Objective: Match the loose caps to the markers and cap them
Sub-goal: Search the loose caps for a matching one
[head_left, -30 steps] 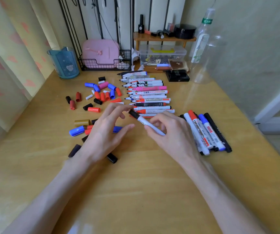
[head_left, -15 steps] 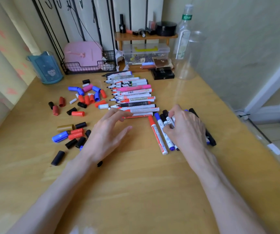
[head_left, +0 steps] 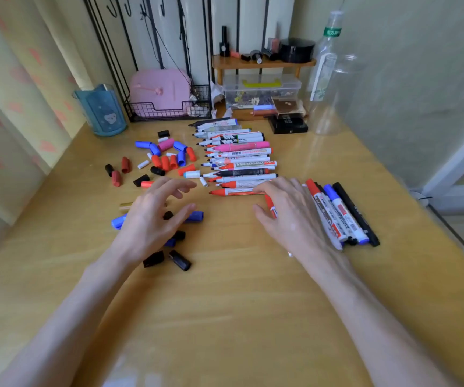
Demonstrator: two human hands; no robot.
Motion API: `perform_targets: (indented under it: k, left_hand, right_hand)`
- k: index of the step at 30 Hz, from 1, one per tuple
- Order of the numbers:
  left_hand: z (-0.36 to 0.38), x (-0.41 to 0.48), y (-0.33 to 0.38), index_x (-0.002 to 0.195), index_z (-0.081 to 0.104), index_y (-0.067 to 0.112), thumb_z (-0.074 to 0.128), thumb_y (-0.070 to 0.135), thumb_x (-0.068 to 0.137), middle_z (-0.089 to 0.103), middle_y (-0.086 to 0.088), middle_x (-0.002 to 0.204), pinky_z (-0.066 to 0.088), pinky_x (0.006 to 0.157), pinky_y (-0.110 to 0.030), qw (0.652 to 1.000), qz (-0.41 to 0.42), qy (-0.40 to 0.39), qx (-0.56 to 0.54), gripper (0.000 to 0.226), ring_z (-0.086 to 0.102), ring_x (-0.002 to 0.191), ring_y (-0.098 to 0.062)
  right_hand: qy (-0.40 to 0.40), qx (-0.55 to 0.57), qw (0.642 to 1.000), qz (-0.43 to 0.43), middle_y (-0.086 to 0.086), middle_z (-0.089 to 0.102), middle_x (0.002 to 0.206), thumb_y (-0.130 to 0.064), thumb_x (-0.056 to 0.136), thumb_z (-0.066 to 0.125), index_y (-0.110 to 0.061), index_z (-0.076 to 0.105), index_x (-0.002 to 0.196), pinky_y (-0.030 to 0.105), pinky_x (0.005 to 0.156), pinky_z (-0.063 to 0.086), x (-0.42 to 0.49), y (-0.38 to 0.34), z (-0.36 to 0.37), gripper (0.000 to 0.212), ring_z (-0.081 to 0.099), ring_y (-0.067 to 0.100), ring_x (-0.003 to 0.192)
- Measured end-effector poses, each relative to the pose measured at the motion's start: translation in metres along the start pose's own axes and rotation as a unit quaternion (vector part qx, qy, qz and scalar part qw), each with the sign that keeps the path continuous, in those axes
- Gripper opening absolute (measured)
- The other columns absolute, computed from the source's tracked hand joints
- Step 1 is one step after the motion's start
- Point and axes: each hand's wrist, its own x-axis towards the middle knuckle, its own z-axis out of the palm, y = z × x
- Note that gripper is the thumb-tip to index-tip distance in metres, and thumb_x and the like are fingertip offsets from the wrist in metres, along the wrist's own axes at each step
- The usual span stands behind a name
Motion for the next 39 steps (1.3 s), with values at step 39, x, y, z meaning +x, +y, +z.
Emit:
perform_targets:
  k: [39]
  left_hand:
    - [-0.048,-0.031,-0.047,0.102,0.077,0.023,0.079,0.035,0.089,0.061,0.006,0.095,0.054,0.068,-0.038,0.985,-0.067,-0.021,0.156,0.018,0.06,0.091,-0.019]
  right_hand:
    - [0.007,0.023,0.995,-0.097,-0.011,0.069,0.099,-0.017,0.094,0.073,-0.024,0.061,0.108,0.038,0.094,0.037,0.004,-0.038,0.012,0.019,0.061,0.016,0.092]
